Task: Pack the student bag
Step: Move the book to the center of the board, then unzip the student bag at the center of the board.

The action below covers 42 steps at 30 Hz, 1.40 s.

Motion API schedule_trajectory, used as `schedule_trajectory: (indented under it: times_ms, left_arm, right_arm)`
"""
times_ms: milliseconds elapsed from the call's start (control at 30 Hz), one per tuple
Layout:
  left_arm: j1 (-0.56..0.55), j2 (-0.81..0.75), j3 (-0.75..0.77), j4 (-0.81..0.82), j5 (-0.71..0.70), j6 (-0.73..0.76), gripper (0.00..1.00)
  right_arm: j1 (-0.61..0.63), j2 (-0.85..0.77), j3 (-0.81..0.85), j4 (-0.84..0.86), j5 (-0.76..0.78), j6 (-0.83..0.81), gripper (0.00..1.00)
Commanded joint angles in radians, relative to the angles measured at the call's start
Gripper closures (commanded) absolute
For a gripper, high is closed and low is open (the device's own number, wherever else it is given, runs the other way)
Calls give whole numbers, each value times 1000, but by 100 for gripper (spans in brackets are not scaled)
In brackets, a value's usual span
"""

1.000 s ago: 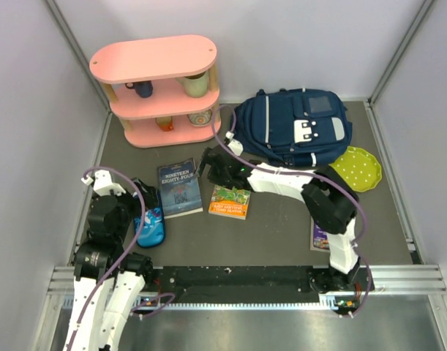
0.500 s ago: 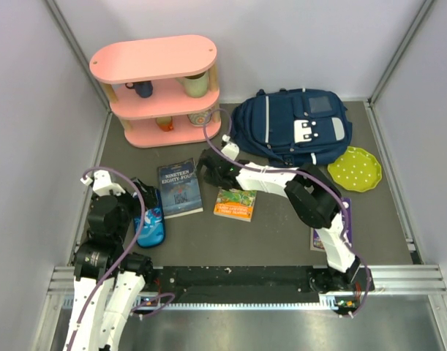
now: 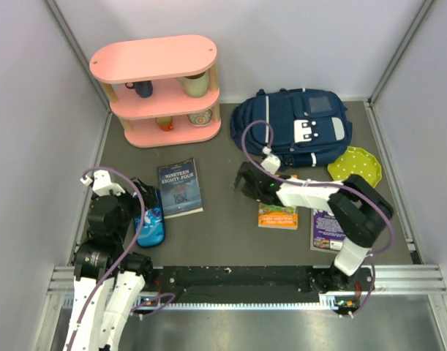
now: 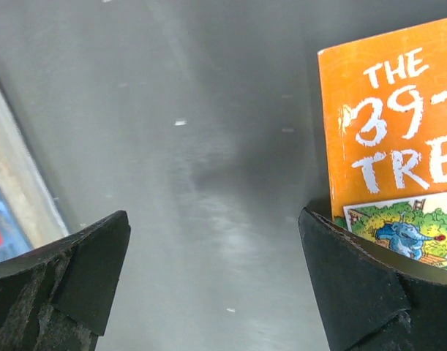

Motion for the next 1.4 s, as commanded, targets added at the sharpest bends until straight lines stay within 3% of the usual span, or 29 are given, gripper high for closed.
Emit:
schedule_trajectory:
  times_ms: [0,267,533,700,900,1267,1367]
  left_arm:
    - [1,-7,4,20,8,-3,1]
    - [1,9,6,20,19,-1,1]
    - [1,9,4,20,20,0,1]
    - [1,9,4,21,23,2,1]
    - [1,10,4,20,22,0,1]
    - [1,12,4,21,22,2,1]
    - [1,12,6,20,23,0,1]
  right_arm:
    - [-49,-79,-190,-132,43,-50,1]
    - [-234,-289,-335,-143,19,-105,1]
    - [-275,-490,-309,-134,-45,-243,1]
    - [-383,-574,-247,-189,2,-85,1]
    - [-489,-532,-240,-177,51,125,1]
    - [-666,-294,-212,163,-97,182,1]
    - [-672,-214,-191,207,-69,209,1]
